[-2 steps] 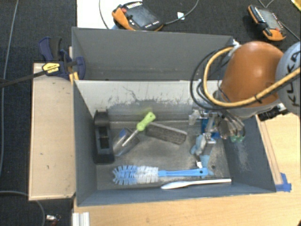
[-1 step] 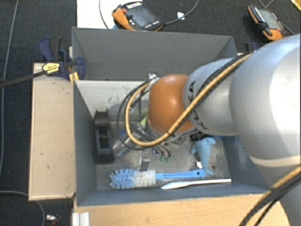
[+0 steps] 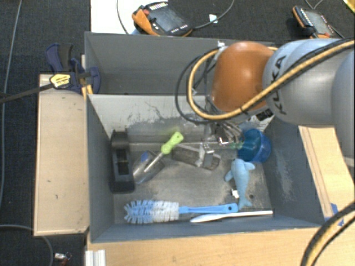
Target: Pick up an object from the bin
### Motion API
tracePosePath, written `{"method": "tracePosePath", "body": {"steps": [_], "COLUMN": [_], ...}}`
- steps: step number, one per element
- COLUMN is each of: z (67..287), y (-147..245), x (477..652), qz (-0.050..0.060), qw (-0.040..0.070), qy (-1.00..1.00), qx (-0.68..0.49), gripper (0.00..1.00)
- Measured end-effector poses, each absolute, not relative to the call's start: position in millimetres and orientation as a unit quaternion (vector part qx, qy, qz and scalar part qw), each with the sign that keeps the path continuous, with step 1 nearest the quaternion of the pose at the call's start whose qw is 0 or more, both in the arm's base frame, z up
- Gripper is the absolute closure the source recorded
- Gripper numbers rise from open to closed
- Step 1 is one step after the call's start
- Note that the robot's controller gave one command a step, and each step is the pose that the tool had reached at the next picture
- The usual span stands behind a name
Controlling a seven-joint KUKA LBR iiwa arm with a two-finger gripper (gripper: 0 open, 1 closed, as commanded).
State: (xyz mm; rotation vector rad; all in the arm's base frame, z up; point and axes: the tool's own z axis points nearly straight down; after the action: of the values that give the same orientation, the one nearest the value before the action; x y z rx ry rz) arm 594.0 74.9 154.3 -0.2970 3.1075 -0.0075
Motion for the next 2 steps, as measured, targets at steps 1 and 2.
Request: {"method": "tracePosePath", "body": {"steps": [1, 2], "z": [114.9, 70.8], "y": [209.5, 197.7], "x": [591.5, 584.9], "qz": [0.001, -0.004], "qw": [0.004, 0.012], "qy": [0.996, 0.993], "qx": [-0.090, -0.119], "gripper": [0.00, 0.00]}}
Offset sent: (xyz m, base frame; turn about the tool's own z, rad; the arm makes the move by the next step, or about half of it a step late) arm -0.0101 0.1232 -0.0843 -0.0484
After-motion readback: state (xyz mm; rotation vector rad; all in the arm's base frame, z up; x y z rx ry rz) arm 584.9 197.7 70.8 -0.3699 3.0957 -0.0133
